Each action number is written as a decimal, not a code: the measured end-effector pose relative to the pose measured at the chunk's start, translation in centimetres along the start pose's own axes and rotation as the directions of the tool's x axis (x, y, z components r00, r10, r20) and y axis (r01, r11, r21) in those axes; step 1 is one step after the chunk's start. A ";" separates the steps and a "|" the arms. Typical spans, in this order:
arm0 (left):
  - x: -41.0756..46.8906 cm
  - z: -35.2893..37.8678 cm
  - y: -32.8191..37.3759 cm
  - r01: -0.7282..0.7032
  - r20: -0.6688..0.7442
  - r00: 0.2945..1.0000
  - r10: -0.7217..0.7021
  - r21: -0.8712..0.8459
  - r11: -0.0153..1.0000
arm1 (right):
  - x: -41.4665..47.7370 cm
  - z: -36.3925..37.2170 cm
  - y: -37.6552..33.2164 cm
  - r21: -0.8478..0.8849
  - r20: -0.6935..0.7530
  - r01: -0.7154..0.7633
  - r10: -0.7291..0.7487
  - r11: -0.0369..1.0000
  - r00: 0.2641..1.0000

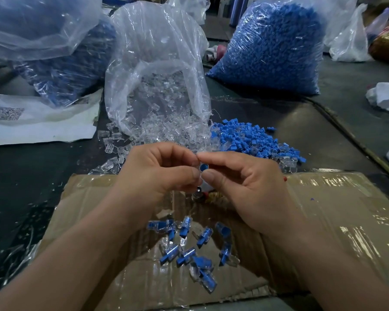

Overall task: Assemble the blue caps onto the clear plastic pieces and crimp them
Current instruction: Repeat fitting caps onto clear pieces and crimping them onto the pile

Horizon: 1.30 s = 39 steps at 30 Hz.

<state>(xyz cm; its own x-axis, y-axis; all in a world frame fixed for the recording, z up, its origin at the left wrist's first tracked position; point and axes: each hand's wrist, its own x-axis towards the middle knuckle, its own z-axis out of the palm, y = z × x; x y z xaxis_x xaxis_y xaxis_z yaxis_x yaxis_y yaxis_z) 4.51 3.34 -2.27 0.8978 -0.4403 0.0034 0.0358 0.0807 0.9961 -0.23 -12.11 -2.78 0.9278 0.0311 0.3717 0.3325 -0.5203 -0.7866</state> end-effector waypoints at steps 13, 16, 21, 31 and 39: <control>0.2 -0.2 -0.2 0.127 0.040 0.992 -0.123 -0.119 0.985 | 0.1 0.3 0.9 0.089 -0.057 0.141 -0.136 0.986 0.989; 0.2 -0.3 -0.1 0.186 0.091 0.980 -0.175 -0.124 0.975 | 0.2 0.3 1.0 0.067 -0.079 0.193 -0.187 0.979 0.979; 0.2 -0.4 0.2 0.252 0.176 0.960 -0.219 -0.196 0.948 | 0.2 0.3 1.1 -0.022 -0.107 0.257 -0.258 0.966 0.960; 0.4 -0.3 -0.1 0.235 0.136 0.967 -0.214 -0.164 0.958 | 0.2 0.2 1.2 -0.114 -0.082 0.282 -0.292 0.953 0.953; 0.3 -0.1 -0.2 0.193 0.087 0.980 -0.181 -0.155 0.969 | 0.1 0.3 1.4 -0.111 -0.077 0.301 -0.310 0.947 0.948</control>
<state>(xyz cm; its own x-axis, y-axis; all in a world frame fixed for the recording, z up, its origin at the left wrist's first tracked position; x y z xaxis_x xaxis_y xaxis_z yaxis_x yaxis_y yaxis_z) 4.87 3.30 -2.48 0.8347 -0.5240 -0.1696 0.2760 0.1314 0.9521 0.35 -12.64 -4.01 0.7630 0.1251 0.6342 0.5755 -0.5783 -0.5782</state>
